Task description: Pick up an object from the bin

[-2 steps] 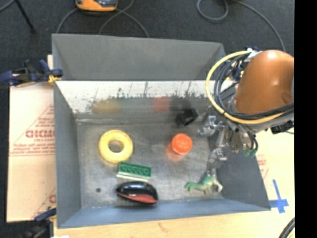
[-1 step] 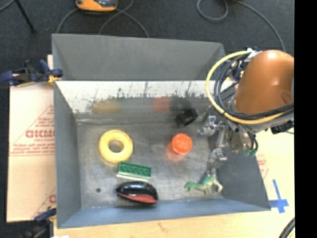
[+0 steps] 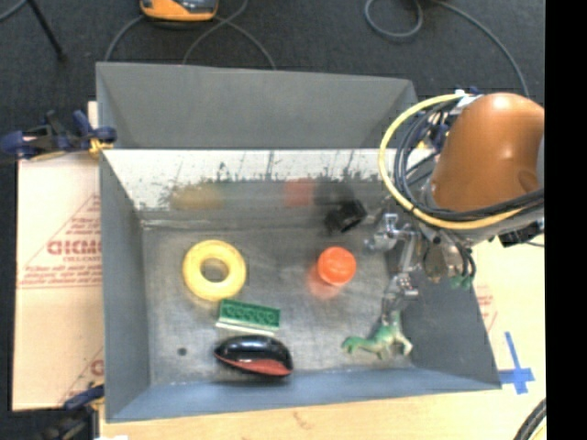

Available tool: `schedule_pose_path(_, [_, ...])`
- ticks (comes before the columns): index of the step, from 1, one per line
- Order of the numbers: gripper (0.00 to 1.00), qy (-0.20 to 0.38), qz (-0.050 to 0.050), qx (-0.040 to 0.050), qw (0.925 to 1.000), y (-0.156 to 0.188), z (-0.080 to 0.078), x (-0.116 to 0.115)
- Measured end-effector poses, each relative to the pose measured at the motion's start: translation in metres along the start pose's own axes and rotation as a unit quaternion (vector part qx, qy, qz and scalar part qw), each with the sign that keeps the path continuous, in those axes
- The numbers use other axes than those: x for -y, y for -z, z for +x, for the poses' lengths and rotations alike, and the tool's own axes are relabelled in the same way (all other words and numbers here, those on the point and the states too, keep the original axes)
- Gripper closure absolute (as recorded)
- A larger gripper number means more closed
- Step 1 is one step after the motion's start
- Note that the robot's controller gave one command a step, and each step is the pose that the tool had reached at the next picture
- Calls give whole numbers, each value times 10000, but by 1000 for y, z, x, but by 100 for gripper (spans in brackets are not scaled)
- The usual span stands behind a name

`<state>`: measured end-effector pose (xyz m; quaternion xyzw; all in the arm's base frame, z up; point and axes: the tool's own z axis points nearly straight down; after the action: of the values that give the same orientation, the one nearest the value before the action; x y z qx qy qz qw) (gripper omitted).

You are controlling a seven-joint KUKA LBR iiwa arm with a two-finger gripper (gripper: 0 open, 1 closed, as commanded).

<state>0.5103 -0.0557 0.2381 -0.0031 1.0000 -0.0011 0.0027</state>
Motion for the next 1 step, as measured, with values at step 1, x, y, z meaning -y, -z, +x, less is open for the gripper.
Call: schedule_pose_path(1, [0, 199, -4, 25, 9998, -58, -13, -28])
